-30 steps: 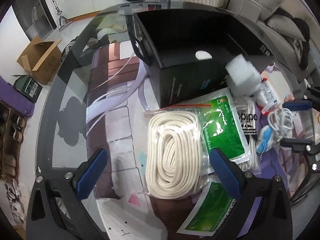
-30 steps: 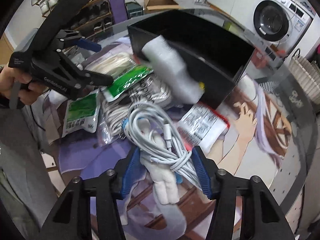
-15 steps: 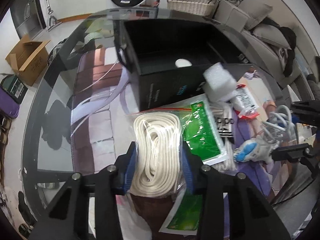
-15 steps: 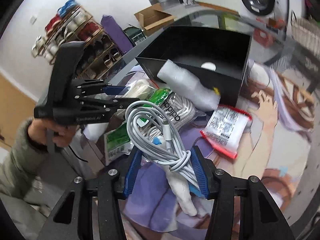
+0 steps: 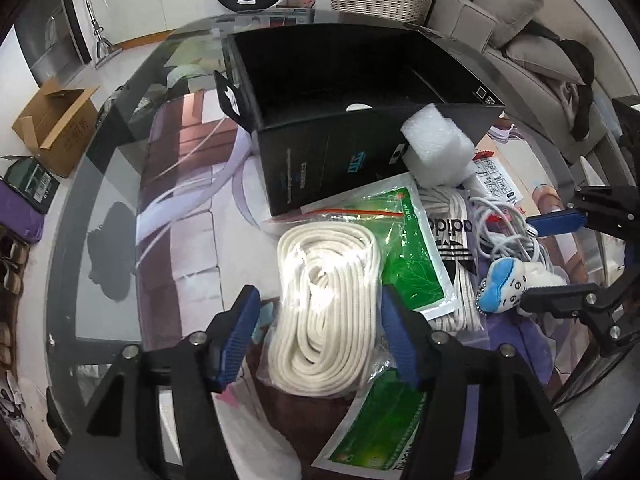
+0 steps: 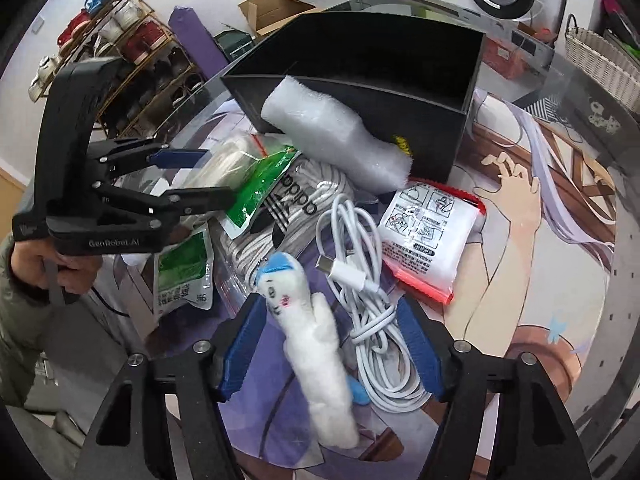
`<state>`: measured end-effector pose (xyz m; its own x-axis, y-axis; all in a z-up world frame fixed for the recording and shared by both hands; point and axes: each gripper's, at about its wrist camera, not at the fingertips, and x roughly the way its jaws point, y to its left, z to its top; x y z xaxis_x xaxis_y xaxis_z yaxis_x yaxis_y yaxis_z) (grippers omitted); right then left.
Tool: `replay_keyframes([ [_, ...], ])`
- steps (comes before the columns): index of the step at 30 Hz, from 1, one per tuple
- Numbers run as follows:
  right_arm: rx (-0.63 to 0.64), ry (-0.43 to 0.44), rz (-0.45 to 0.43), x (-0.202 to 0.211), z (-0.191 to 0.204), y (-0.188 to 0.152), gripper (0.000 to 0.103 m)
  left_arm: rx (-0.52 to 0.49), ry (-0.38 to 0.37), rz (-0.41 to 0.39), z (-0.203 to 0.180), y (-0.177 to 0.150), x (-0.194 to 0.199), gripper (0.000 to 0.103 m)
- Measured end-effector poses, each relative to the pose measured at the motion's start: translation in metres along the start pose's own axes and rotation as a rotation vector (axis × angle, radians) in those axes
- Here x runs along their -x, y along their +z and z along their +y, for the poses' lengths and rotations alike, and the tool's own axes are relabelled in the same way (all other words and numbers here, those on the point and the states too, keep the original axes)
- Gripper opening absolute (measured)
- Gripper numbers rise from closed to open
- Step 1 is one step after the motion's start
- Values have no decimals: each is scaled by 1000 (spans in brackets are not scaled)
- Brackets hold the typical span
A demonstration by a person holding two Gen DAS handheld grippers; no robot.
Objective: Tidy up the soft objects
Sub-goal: 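Lower the right tool onto the white cable while the left tool lowers onto the bagged rope, then close the right tool on the white cable while the left tool grips the bagged rope, lift both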
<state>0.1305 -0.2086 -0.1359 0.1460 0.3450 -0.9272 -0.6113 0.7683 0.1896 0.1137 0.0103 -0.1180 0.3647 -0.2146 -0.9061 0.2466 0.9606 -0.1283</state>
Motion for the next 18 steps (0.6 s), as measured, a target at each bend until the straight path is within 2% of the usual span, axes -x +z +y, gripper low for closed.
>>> replay_keyframes([
  [2, 15, 0, 2, -2, 4, -2, 61, 7, -31, 0, 0, 1, 0, 43],
  [4, 20, 2, 5, -7, 10, -5, 60, 0, -33, -6, -2, 1, 1, 41],
  [9, -46, 44, -20, 3, 0, -4, 60, -23, -23, -11, -7, 3, 4, 41],
  [14, -19, -73, -101, 23, -5, -1, 60, -10, -28, -4, -6, 5, 3, 41],
  [16, 22, -128, -87, 22, -1, -2, 60, -12, -25, -3, -7, 4, 3, 41],
  [18, 61, -142, -45, 14, 5, -5, 60, -15, -21, -3, -8, 3, 3, 41],
])
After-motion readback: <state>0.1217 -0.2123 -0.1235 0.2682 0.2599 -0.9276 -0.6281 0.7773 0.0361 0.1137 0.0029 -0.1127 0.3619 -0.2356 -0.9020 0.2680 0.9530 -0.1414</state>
